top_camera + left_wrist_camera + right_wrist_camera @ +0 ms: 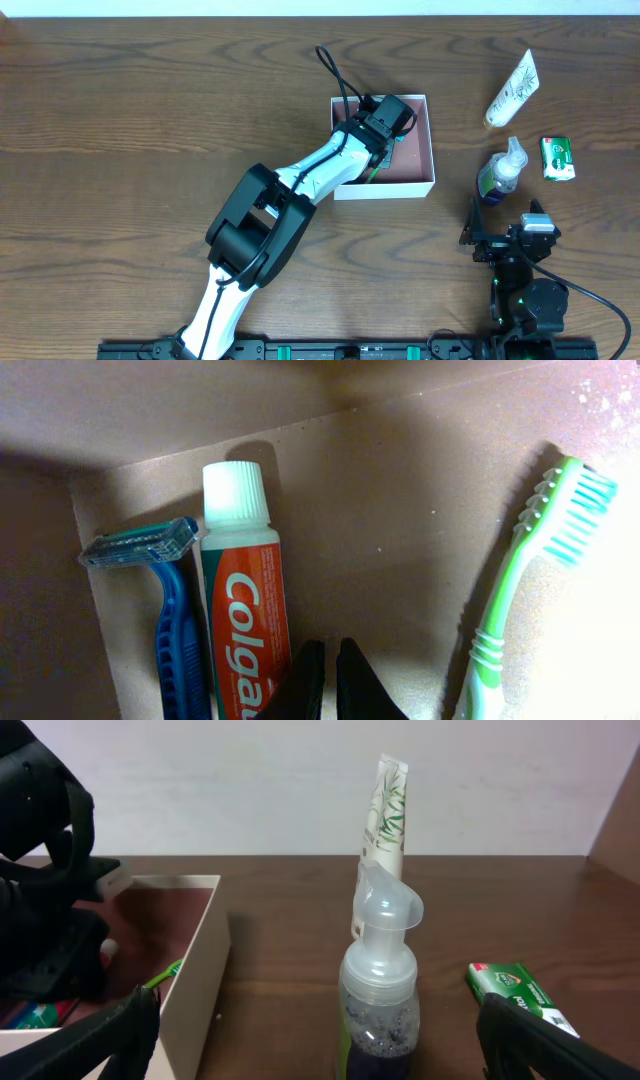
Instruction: Pack container
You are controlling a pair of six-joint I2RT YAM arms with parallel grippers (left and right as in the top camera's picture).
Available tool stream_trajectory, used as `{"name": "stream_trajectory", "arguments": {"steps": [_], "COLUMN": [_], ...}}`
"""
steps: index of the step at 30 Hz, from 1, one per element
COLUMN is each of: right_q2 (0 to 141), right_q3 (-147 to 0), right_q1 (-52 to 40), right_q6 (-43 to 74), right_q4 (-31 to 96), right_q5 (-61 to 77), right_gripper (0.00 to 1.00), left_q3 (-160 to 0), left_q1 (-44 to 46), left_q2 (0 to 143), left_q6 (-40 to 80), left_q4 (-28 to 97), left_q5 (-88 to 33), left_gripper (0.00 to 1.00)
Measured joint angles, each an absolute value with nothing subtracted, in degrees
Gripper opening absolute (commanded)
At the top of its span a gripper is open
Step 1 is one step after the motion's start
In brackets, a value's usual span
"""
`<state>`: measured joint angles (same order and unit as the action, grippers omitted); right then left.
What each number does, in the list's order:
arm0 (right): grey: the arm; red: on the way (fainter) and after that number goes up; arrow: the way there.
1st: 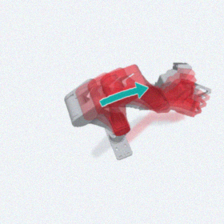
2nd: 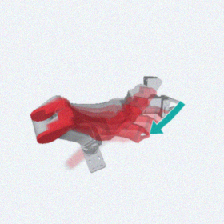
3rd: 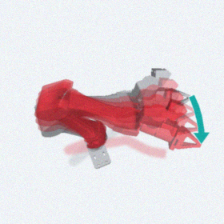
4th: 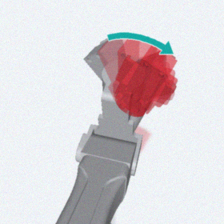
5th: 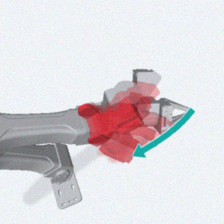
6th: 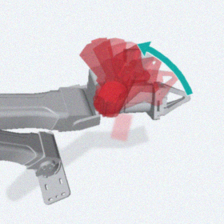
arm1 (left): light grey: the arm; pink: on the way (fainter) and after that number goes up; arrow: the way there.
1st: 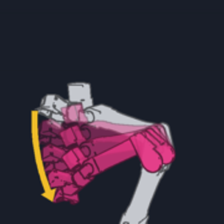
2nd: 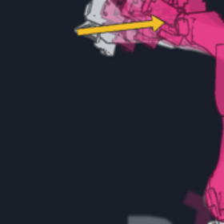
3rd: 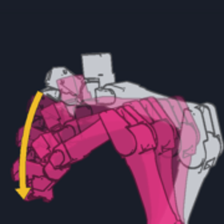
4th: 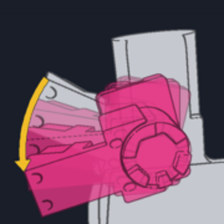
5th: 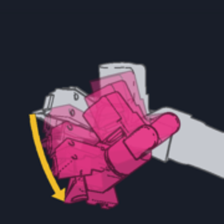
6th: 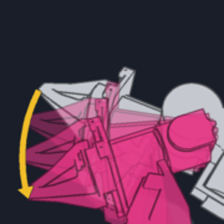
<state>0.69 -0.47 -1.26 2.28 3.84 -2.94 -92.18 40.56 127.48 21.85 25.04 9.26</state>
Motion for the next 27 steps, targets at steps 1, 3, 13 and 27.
{"name": "stream_trajectory", "arguments": {"steps": [1,3,13,27], "right_q2": [0.69,0.69,0.69,0.69], "right_q3": [-0.47,-0.47,-0.47,-0.47], "right_q1": [-1.26,-1.26,-1.26,-1.26], "right_q6": [2.28,2.28,2.28,2.28], "right_q4": [3.84,3.84,3.84,3.84], "right_q5": [-2.94,-2.94,-2.94,-2.94], "right_gripper": [0.99,0.99,0.99,0.99], "left_q3": [-92.18,-92.18,-92.18,-92.18], "left_q1": [40.56,40.56,40.56,39.11], "left_q2": [127.33,126.5,115.11,92.12], "left_q6": [21.67,21.23,20.75,16.97], "left_q4": [25.04,25.08,25.1,41.85], "left_q5": [9.26,9.26,9.41,9.45], "left_gripper": [0.08,0.14,0.17,0.9]}}
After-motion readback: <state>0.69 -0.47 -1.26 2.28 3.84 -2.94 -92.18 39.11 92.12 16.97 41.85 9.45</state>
